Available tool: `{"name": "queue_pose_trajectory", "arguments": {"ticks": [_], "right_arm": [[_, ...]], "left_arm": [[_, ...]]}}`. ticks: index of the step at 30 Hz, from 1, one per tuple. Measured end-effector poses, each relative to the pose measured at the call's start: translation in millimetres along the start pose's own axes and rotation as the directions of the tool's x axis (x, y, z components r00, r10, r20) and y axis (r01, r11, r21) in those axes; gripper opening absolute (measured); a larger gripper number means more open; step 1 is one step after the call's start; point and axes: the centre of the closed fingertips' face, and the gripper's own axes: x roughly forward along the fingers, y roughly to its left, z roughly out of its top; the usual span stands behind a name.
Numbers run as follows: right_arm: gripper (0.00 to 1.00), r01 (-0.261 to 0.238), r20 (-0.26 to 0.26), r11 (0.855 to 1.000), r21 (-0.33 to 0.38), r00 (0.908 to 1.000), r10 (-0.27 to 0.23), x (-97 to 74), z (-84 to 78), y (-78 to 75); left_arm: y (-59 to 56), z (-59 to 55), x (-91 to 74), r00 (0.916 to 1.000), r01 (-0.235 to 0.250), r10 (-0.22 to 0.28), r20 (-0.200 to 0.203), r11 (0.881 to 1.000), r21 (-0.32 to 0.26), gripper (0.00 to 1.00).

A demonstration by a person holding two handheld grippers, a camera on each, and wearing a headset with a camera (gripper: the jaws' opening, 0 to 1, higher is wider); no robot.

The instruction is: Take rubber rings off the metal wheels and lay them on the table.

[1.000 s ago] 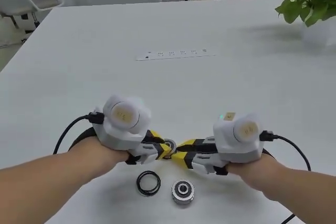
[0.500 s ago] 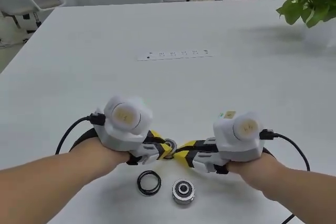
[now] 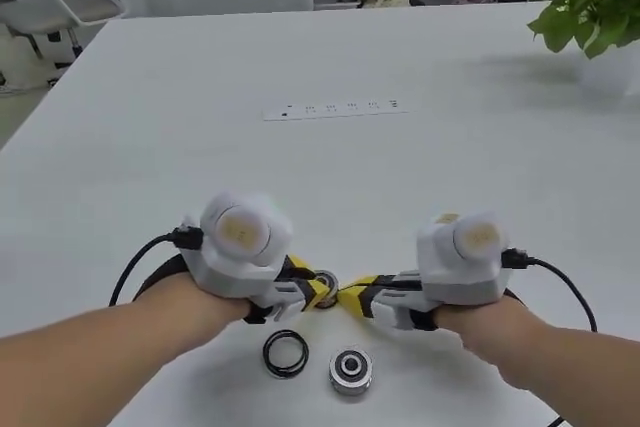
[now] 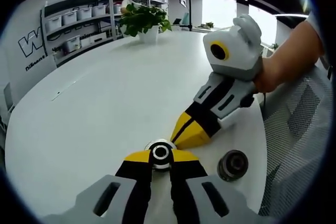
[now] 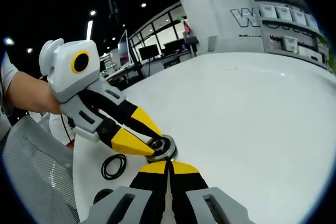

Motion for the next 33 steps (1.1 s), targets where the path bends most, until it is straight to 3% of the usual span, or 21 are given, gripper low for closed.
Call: {"name": "queue_pose_trajectory", "arguments": {"ticks": [13,15,33], "right_arm": [[0.0,0.002,0.035,0.995,0.1,0.9994,-0.005,-4.1,2.9,-2.6],[0.0,-0.006,0.065,0.991,0.136,0.9979,-0.003,-5.7,8.7,-3.0],[0.0,-0.029,0.087,0.984,0.178,0.9961,0.013,-8.0,13.7,-0.2]], "left_arm": [[-4.1,-0.7,-0.7,1.0,-0.007,0.007,0.0,1.0,-0.005,0.08],[-4.9,-0.7,-1.1,1.0,-0.009,0.009,0.002,1.0,-0.007,0.08],[-4.3,1.5,0.7,0.9997,-0.02,0.02,0.015,1.0,-0.013,0.08]]}}
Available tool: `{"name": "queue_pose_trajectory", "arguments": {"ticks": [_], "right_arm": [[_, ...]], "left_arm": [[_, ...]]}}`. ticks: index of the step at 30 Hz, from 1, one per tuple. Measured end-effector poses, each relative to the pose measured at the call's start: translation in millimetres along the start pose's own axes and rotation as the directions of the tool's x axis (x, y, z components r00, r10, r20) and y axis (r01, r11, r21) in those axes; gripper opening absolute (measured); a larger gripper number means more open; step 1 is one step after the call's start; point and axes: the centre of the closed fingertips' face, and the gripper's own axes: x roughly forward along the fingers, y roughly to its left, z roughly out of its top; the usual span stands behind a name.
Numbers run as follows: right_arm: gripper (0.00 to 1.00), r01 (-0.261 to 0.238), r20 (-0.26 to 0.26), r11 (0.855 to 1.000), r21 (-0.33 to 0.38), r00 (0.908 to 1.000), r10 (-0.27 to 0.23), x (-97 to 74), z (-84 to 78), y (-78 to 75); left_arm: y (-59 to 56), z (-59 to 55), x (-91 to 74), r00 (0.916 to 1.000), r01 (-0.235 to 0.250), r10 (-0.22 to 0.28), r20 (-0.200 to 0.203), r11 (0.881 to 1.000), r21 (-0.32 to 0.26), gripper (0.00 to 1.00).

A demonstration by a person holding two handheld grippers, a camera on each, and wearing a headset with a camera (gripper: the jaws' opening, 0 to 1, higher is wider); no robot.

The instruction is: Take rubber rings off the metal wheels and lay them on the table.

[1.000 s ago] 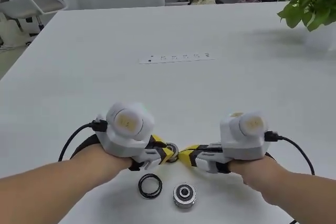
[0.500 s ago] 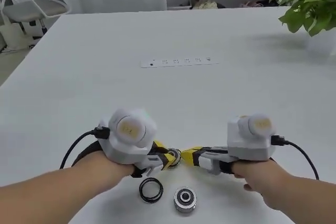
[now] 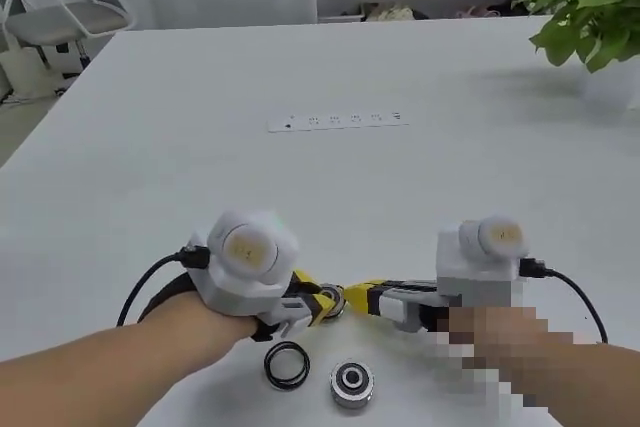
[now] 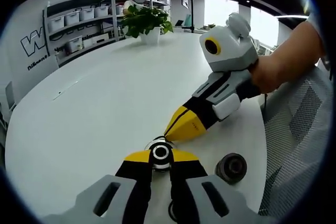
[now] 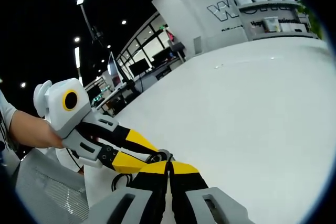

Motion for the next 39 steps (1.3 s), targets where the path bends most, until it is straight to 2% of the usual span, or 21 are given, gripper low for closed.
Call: {"name": "queue_pose_trajectory", "arguments": {"ticks": [26,39], "right_arm": [[0.0,-0.008,-0.009,1.0,0.006,0.9999,0.008,0.0,1.8,6.4],[0.0,-0.005,-0.002,1.0,0.017,1.0,0.005,-0.9,2.2,4.2]], "left_arm": [[-0.2,0.2,0.2,1.0,0.0,0.0,0.0,1.0,0.008,0.08],[-0.2,0.1,0.5,1.0,0.0,0.0,-0.001,1.0,0.009,0.08]]}}
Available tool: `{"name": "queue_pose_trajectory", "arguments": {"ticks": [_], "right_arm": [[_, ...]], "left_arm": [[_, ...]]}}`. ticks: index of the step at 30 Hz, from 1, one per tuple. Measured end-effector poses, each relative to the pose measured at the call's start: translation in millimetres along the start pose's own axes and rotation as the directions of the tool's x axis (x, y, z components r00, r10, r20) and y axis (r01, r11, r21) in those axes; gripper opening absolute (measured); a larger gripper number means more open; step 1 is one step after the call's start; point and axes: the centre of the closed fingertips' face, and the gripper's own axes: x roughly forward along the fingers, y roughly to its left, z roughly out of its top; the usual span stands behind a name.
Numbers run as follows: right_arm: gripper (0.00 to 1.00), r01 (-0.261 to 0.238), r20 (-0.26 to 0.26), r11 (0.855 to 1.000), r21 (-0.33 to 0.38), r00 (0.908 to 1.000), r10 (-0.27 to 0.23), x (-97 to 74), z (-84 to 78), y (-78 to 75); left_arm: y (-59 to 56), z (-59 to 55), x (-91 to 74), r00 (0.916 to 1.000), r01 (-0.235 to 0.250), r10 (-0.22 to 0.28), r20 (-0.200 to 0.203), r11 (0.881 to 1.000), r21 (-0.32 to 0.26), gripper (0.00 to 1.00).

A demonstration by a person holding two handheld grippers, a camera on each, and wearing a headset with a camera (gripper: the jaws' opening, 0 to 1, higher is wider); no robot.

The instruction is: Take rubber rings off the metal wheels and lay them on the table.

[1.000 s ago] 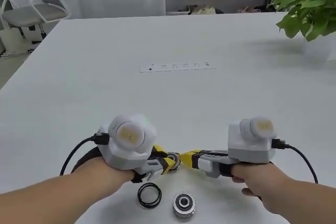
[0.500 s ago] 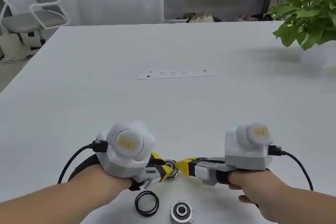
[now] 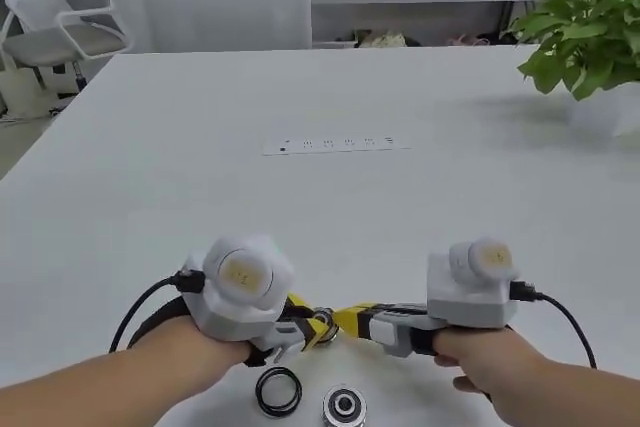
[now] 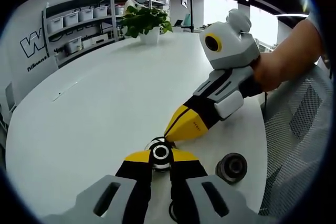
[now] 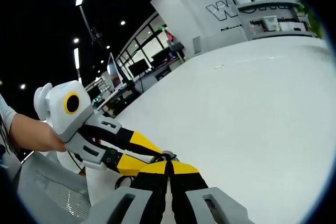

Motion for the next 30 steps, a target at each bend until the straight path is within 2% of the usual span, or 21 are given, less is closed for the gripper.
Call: {"name": "queue_pose_trajectory", "arguments": {"ticks": [13,23,26,27,28,29,30], "right_arm": [[0.0,0.002,0.003,1.0,0.005,1.0,-0.002,-0.6,0.0,0.4],[0.0,-0.019,0.002,1.0,0.012,0.9998,0.019,-0.1,1.1,5.8],[0.0,-0.041,0.004,0.999,0.008,0.9992,0.041,1.4,2.2,12.0],[0.0,-0.074,0.021,0.997,0.015,0.997,0.074,2.3,5.0,18.5],[0.0,-0.126,0.042,0.991,0.038,0.9914,0.124,2.5,10.1,31.3],[0.0,-0.139,0.057,0.99,0.016,0.9888,0.138,3.6,13.4,36.2],[0.0,-0.078,0.035,0.997,-0.011,0.9963,0.078,2.9,10.2,28.5]], "left_arm": [[-0.2,-0.3,-0.3,1.0,-0.003,0.003,-0.003,1.0,-0.001,0.08],[-0.4,-0.4,0.2,0.9999,-0.006,0.006,-0.011,1.0,0.0,0.08],[-0.5,-0.3,0.3,0.9999,-0.007,0.007,-0.013,1.0,0.001,0.08],[-0.5,-0.3,0.3,0.9999,-0.007,0.007,-0.014,1.0,0.001,0.08],[-0.5,-0.3,0.4,0.9999,-0.007,0.007,-0.014,1.0,0.0,0.08],[-0.5,-0.3,0.4,0.9999,-0.008,0.008,-0.014,1.0,0.0,0.08],[-0.5,-0.4,0.4,0.9999,-0.007,0.007,-0.014,1.0,0.0,0.08]]}}
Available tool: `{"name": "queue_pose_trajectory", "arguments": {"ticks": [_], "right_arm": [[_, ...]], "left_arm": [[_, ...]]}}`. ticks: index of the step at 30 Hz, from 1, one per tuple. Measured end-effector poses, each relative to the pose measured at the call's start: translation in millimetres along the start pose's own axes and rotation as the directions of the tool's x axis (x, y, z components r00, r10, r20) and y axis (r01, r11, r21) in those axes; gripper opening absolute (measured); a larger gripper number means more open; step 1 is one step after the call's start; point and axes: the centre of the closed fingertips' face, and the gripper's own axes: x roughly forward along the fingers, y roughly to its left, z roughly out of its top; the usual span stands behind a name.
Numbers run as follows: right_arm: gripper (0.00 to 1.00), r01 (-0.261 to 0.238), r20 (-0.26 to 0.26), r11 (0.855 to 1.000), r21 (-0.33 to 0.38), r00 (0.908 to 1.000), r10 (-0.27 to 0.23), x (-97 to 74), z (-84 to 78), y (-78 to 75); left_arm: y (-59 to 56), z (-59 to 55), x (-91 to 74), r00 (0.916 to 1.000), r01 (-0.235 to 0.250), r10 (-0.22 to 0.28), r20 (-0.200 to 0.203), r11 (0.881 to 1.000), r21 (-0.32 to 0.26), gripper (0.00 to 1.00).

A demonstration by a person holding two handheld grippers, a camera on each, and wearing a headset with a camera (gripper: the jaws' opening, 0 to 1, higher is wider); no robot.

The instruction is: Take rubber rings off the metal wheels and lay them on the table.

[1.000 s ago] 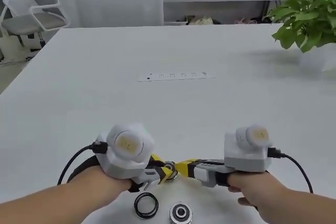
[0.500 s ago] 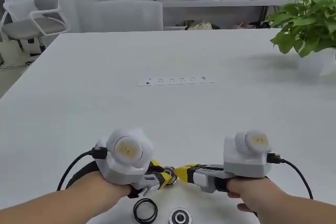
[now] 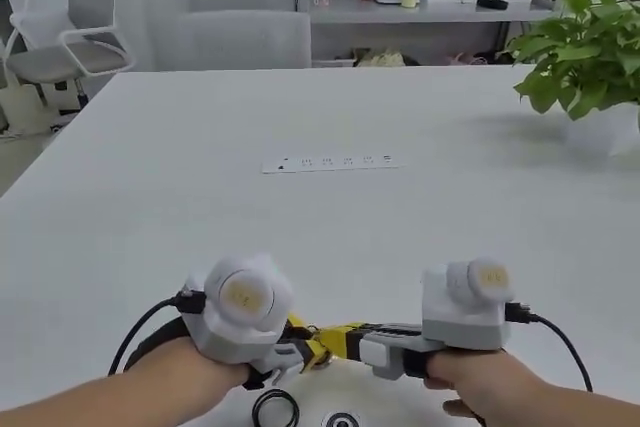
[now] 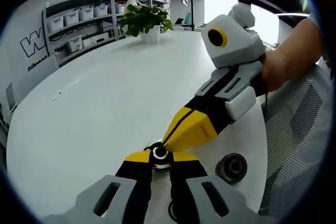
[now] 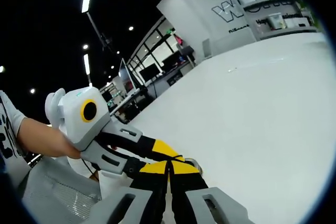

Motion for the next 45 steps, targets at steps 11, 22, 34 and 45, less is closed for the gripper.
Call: {"name": "queue_pose_trajectory", "arguments": {"ticks": [11,22,34,45], "right_arm": [[0.0,-0.002,0.01,0.999,0.033,1.0,0.002,-3.0,-0.8,-5.0],[0.0,0.015,-0.002,1.0,0.027,0.9999,-0.015,-6.3,-2.4,-10.1],[0.0,-0.002,0.0,1.0,0.023,1.0,0.002,-6.8,-0.8,-5.0],[0.0,-0.021,0.04,0.999,0.038,0.999,0.019,-11.0,10.4,-1.1]], "left_arm": [[0.3,0.2,0.5,1.0,0.005,-0.005,-0.003,1.0,-0.006,0.08],[0.4,1.2,0.6,0.9998,0.015,-0.015,-0.009,1.0,-0.001,0.08],[0.8,3.1,-6.1,0.9995,0.011,-0.01,-0.029,0.999,0.042,0.1],[2.1,16.1,-23.8,0.9992,-0.001,0.0,0.04,1.0,0.025,0.17]]}}
